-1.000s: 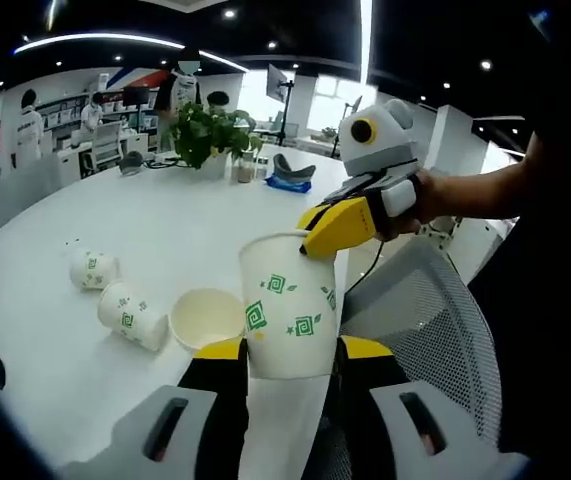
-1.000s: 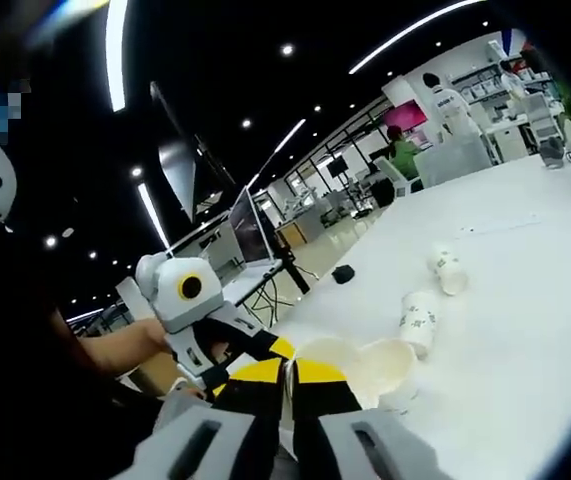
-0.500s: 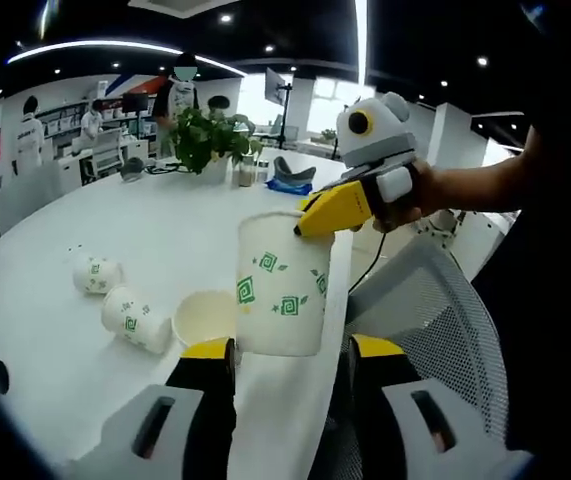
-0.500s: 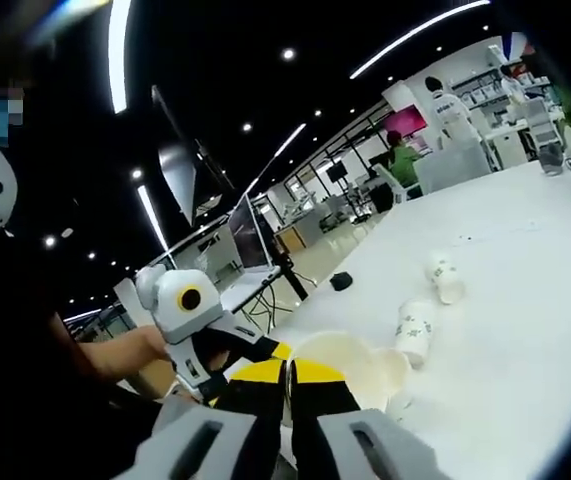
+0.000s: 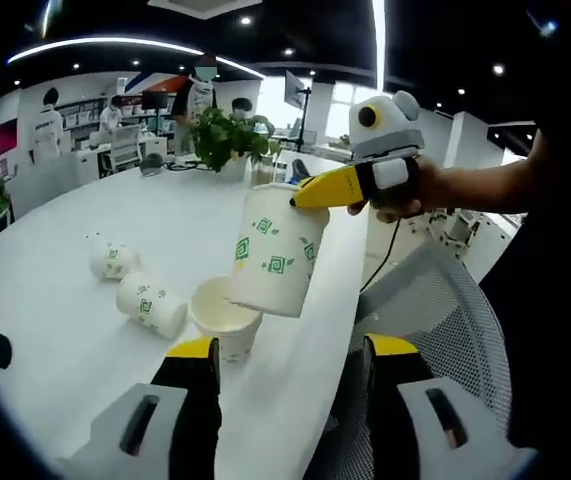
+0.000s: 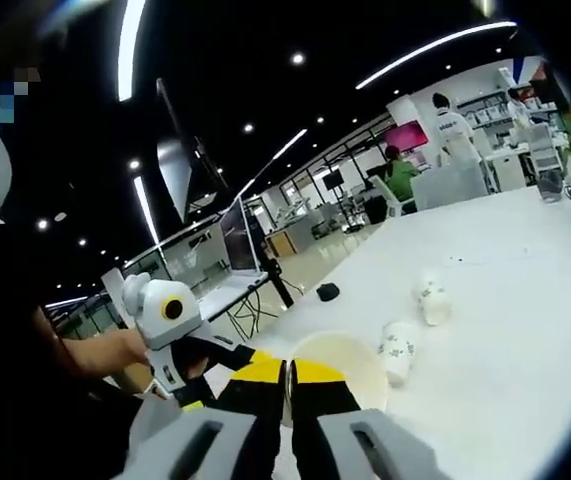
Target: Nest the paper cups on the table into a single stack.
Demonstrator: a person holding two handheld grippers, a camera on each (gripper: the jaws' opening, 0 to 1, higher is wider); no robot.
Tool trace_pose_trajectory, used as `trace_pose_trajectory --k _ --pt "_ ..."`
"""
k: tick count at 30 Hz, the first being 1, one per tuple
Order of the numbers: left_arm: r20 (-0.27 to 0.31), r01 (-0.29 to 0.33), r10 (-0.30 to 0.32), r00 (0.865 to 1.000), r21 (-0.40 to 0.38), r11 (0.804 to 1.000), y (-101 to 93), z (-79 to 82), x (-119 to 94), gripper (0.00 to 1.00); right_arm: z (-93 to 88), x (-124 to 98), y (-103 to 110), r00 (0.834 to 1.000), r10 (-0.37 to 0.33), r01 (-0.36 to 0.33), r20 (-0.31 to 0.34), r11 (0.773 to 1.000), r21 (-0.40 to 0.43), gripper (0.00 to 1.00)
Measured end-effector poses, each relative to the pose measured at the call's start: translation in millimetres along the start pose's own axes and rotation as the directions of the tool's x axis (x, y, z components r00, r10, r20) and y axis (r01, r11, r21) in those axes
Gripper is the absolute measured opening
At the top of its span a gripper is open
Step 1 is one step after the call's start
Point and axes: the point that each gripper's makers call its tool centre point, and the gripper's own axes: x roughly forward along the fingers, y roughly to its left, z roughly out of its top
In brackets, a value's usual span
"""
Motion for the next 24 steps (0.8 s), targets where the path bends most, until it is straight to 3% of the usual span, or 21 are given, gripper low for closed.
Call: trace_pose_trajectory --k 13,24 --pt "0.045 -0.116 0.118 0.992 -0.051 0.992 12.7 -5.8 -17 0.67 10.1 10 -17 0.998 -0.068 0.066 -0.012 0.992 -0.103 0.00" --pt "0.042 -0.173 0.175 0.984 -0.042 0.984 18.1 -8.9 -25 0.76 -1.0 24 -21 0.989 -0.115 0.091 -0.090 0.967 -0.239 0.00"
